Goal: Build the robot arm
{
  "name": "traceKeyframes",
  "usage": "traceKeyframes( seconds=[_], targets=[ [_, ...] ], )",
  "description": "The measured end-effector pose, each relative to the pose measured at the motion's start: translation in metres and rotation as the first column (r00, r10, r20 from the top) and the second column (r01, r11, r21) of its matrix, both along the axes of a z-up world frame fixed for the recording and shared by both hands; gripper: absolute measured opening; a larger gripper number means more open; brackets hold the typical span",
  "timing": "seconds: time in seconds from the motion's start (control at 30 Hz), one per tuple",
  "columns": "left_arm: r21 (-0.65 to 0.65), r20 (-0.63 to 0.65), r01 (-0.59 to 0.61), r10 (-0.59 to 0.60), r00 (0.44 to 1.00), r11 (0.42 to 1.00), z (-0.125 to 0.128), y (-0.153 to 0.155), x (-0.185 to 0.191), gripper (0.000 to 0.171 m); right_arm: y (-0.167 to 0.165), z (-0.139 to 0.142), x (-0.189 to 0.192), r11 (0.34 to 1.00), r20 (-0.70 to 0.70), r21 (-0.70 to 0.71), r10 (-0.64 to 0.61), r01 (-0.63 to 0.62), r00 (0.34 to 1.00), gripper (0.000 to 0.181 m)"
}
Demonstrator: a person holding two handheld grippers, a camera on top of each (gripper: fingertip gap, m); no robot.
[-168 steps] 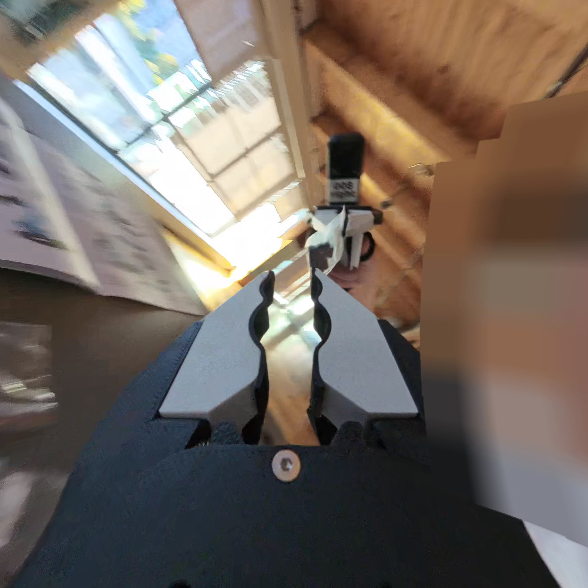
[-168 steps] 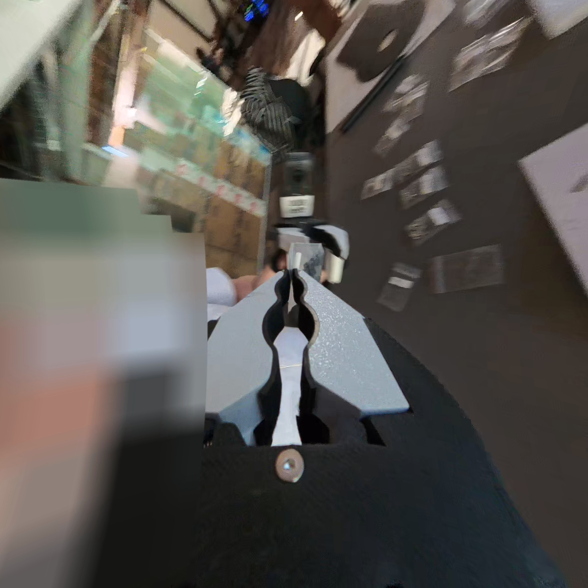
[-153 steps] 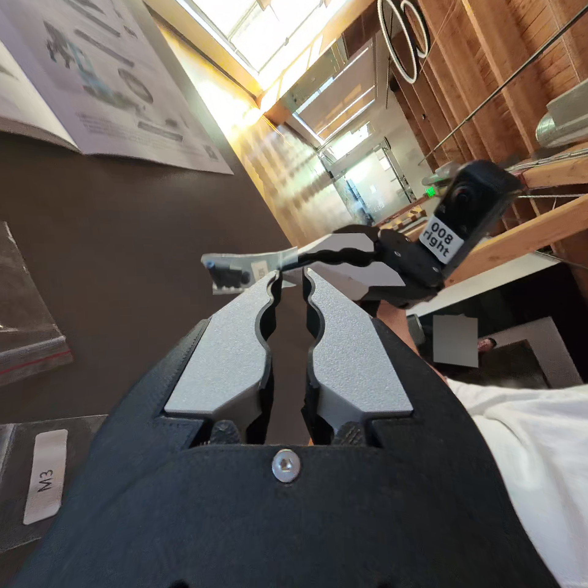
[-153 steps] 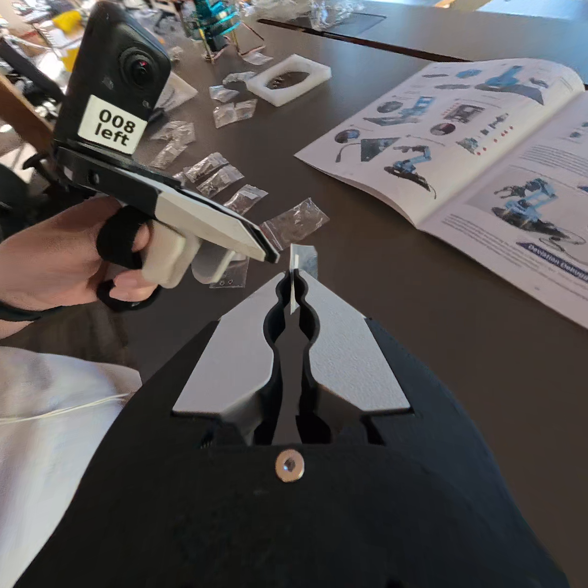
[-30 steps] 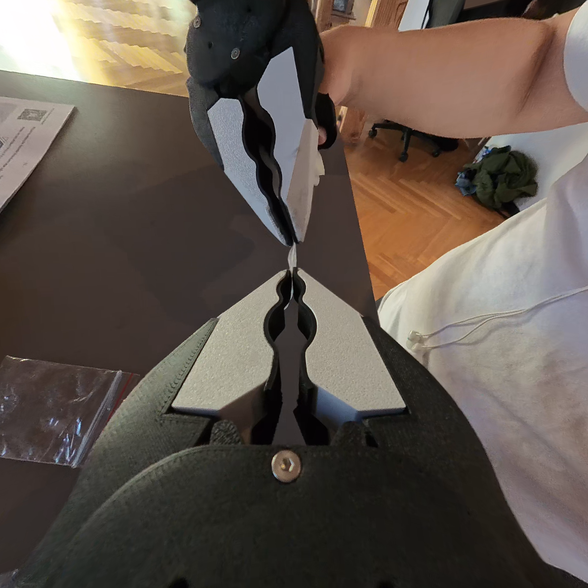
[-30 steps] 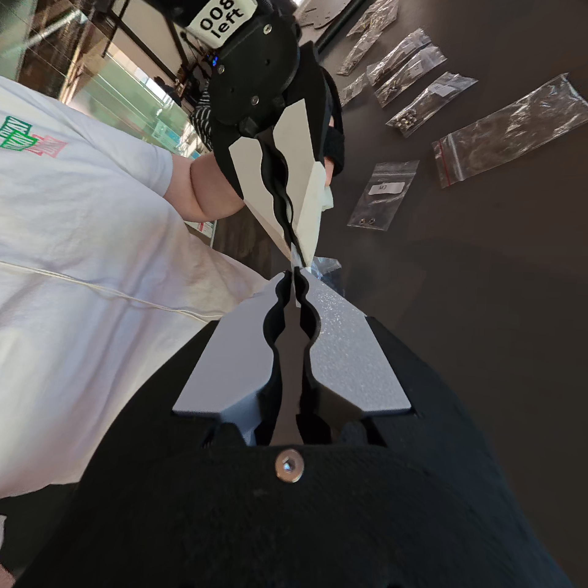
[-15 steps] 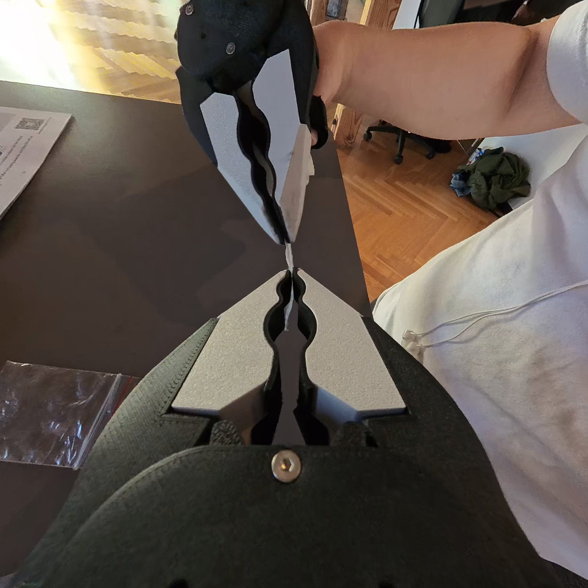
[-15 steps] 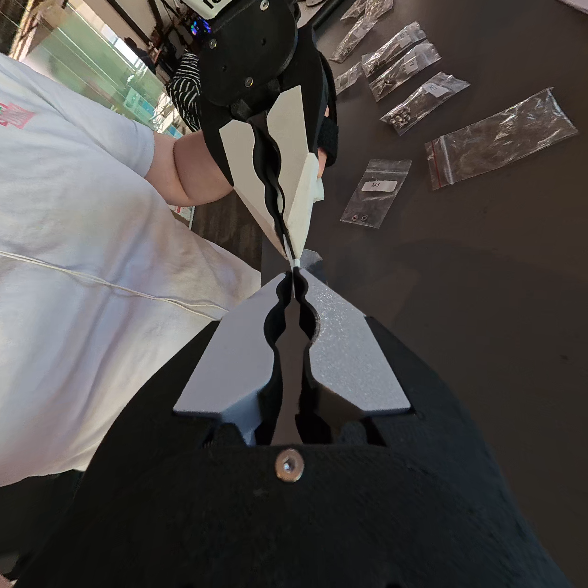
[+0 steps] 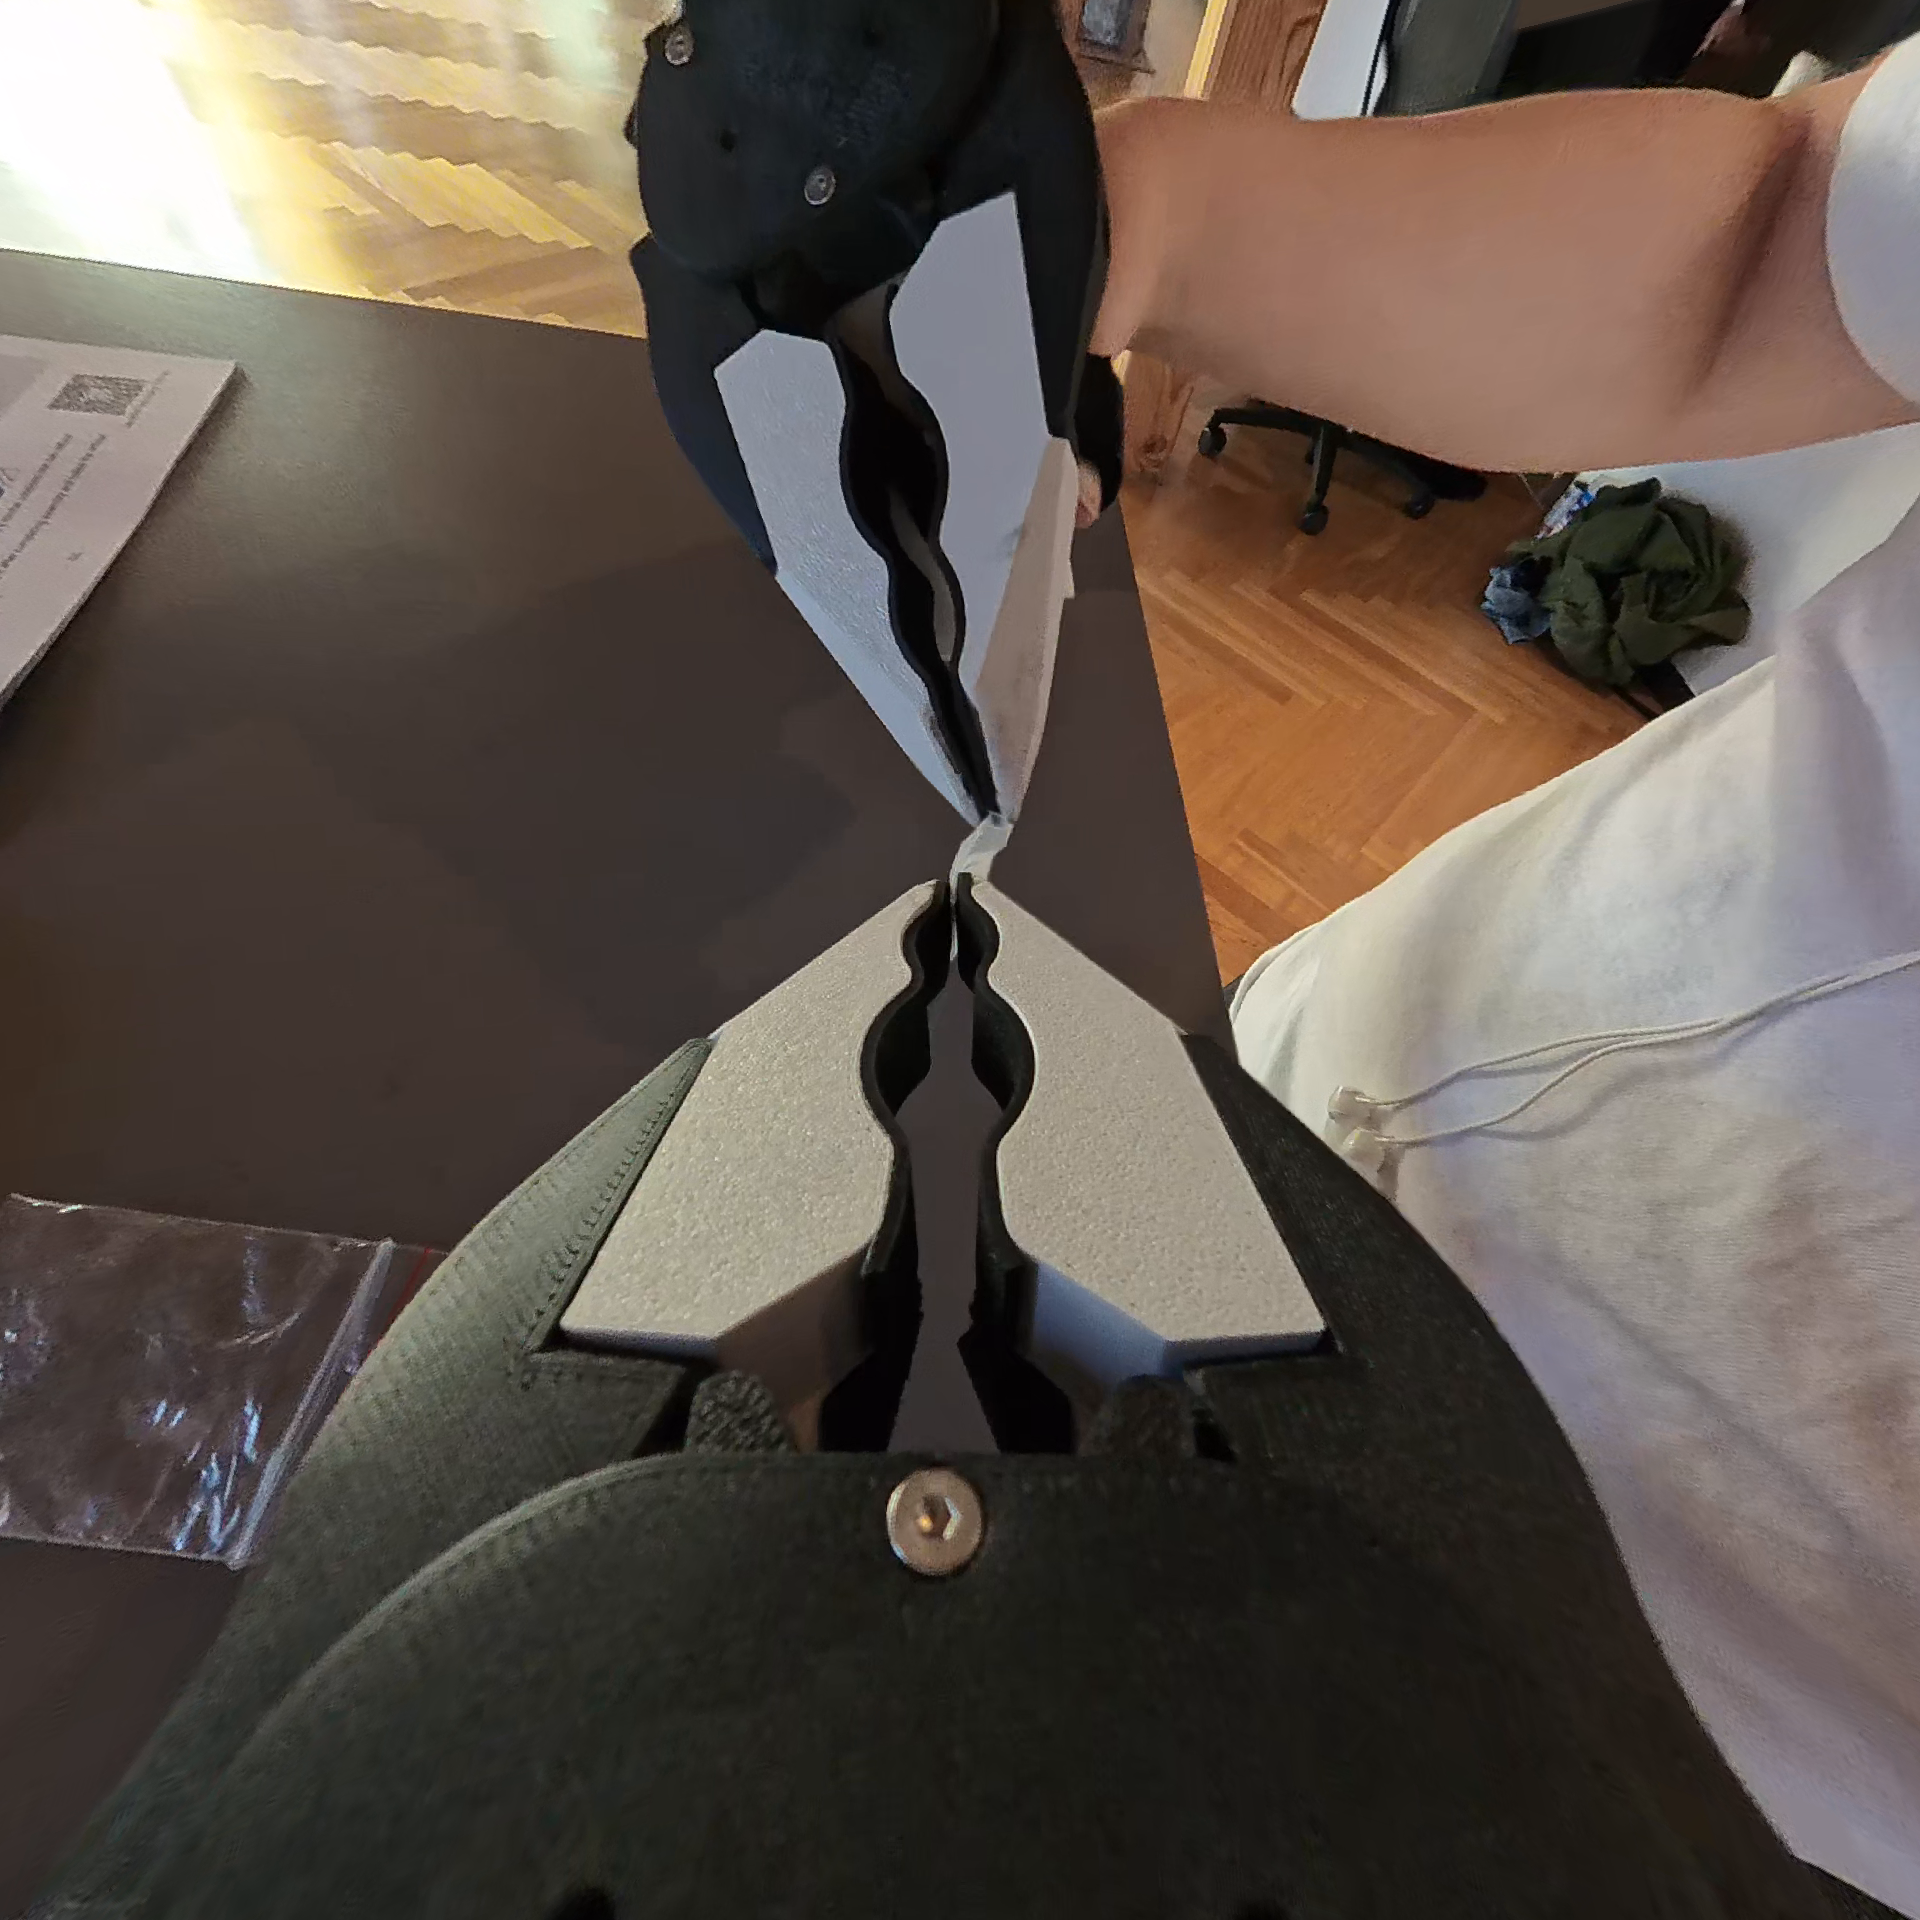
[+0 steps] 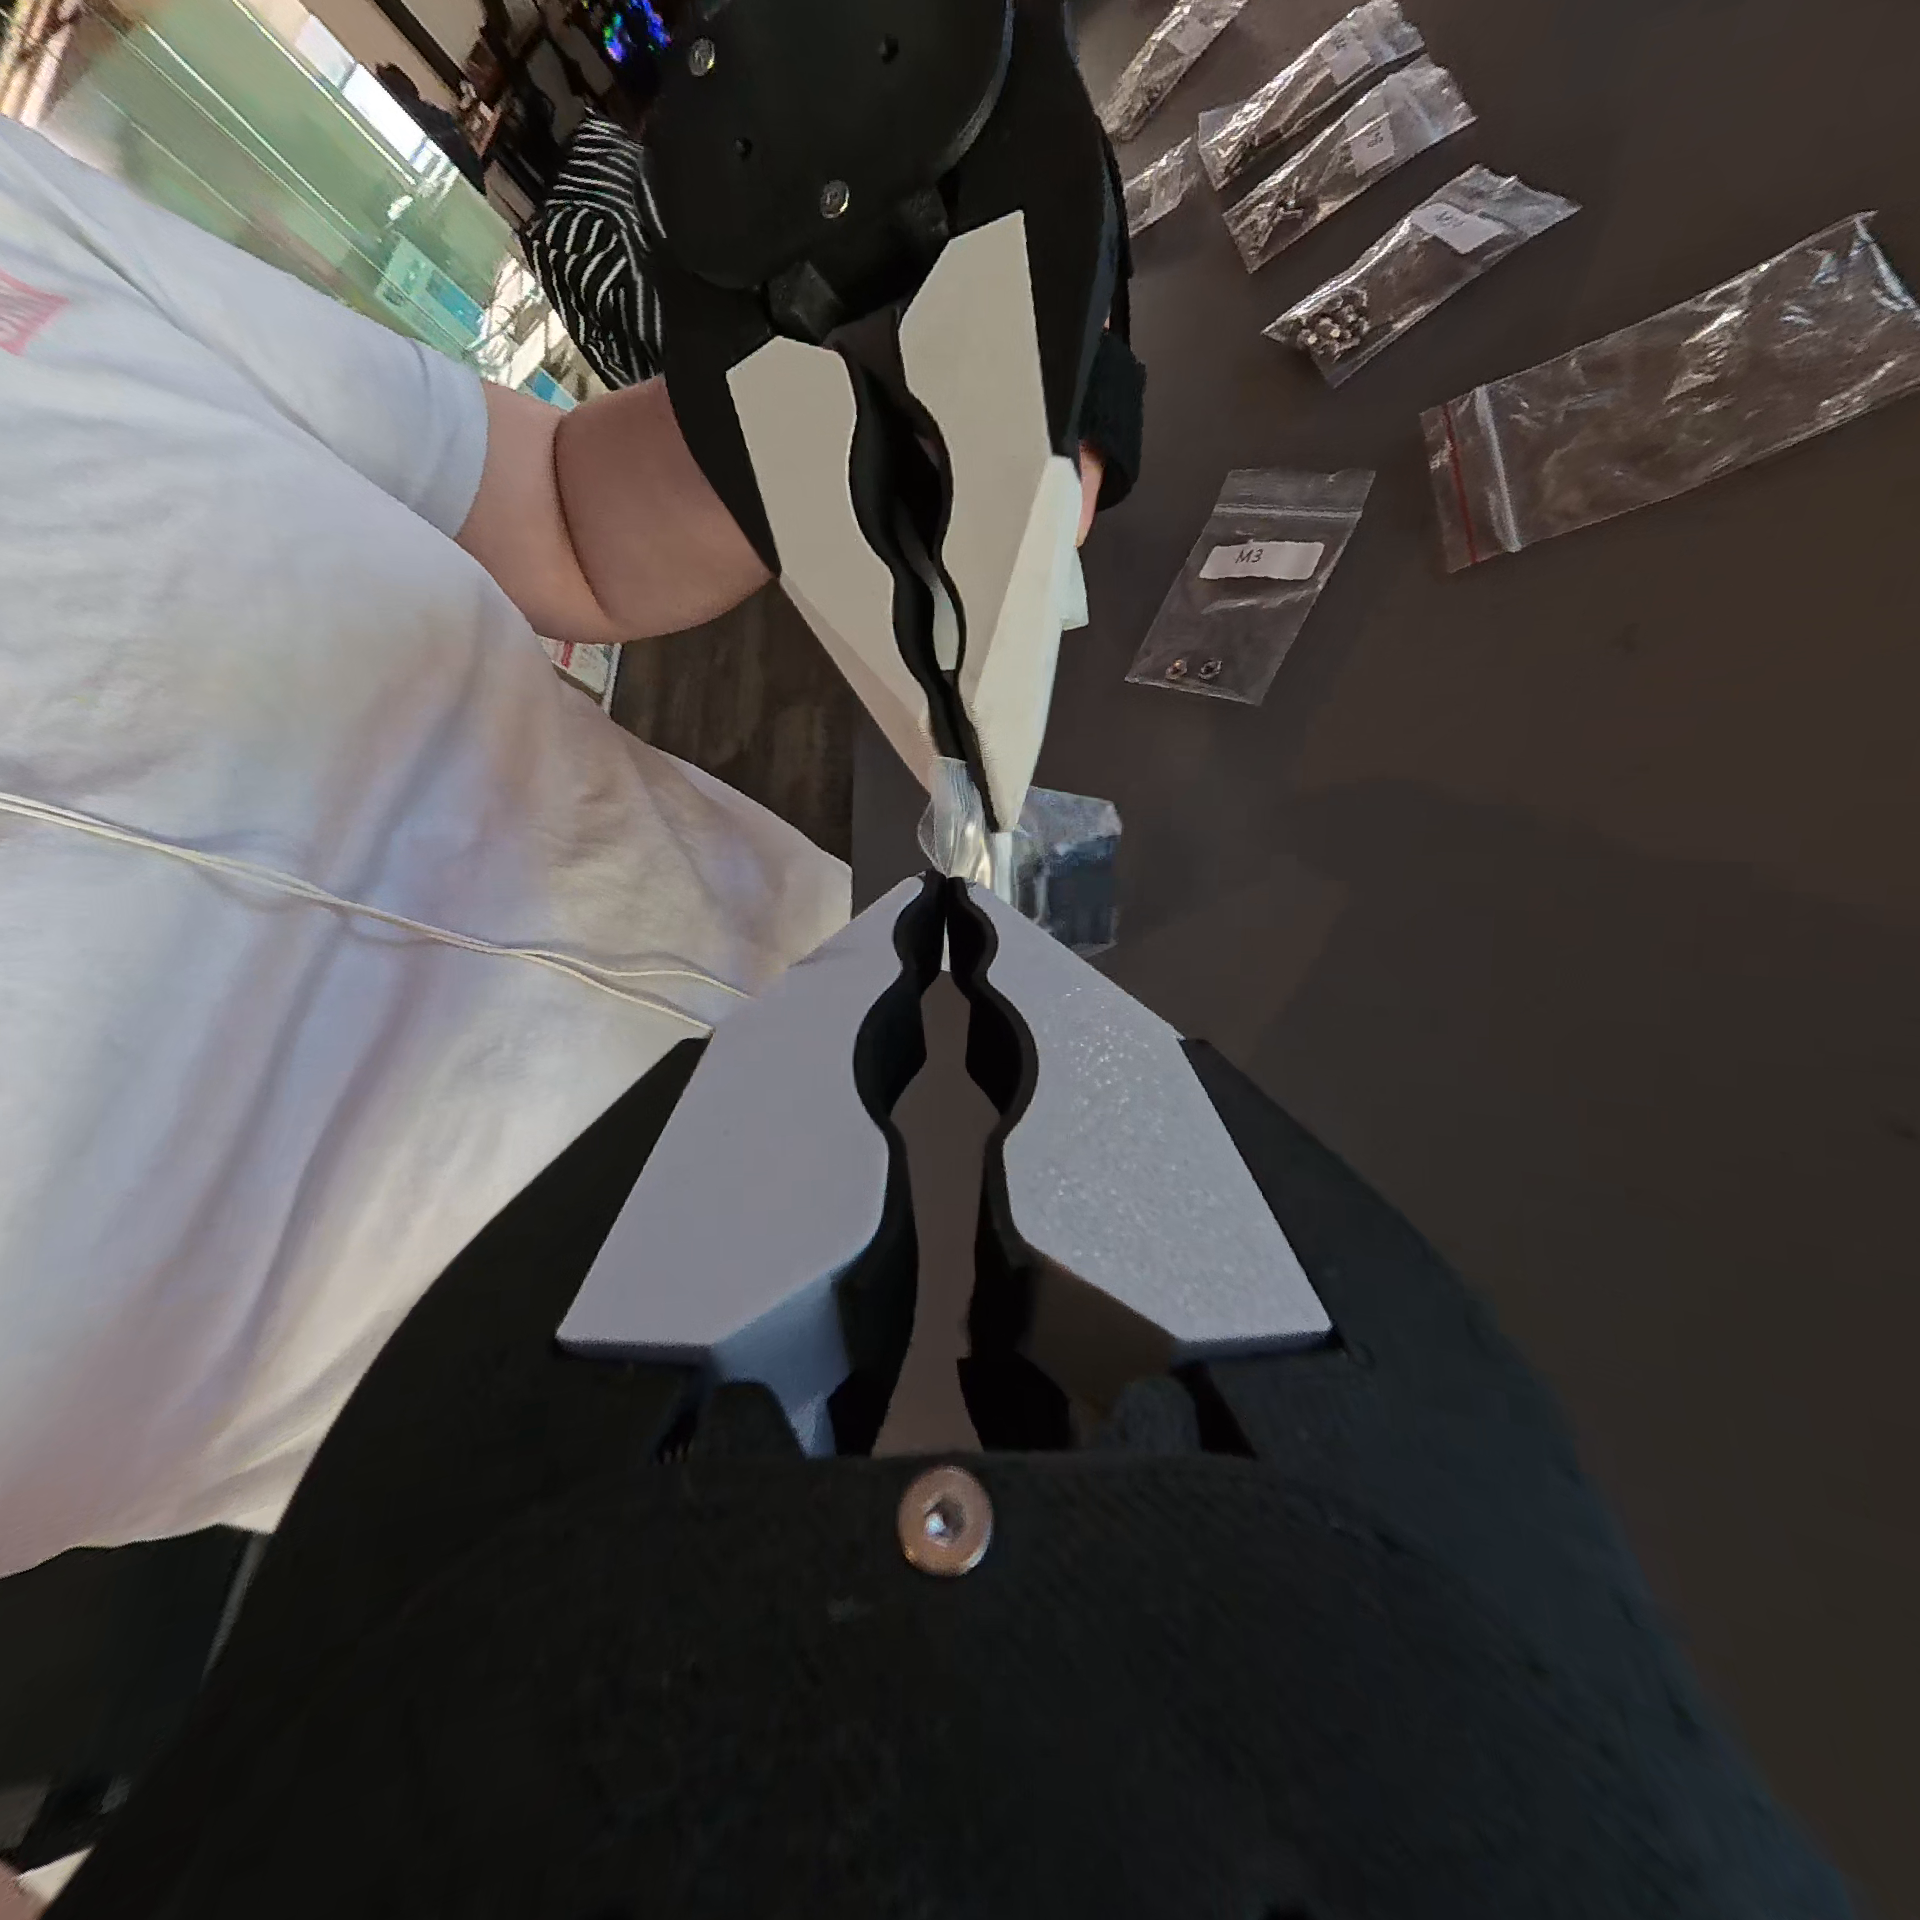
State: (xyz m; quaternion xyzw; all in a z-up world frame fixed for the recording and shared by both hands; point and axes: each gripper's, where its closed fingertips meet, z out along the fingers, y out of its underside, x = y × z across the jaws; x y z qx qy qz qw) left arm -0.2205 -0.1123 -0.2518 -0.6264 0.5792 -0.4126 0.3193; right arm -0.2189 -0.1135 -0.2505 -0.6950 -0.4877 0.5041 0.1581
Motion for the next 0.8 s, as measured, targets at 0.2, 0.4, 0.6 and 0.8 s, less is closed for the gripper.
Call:
traceKeyframes(
  seconds=[0.2,0.4,0.6,0.8],
  targets=[
    [-0.013,-0.008,-0.017,0.016,1.0,1.0,-0.002,0.004,0.001,0.0,0.003,-0.003,-0.001,0.998,-0.012,0.04,-0.045,0.045,0.999,0.0],
    [-0.141,0.007,-0.059,0.061,0.998,0.988,-0.004,0.011,0.0,0.0,0.013,-0.004,0.003,0.989,-0.046,0.073,-0.127,0.131,0.991,0.0],
    [-0.223,-0.052,-0.277,0.272,0.961,0.935,0.006,0.025,-0.032,0.018,0.016,-0.005,0.005,0.979,-0.071,0.086,-0.182,0.187,0.981,0.0],
    [-0.464,0.057,-0.302,0.369,0.928,0.833,0.031,-0.003,-0.013,0.006,0.015,-0.005,-0.002,0.975,-0.07,0.104,-0.191,0.198,0.979,0.0]
  ],
)
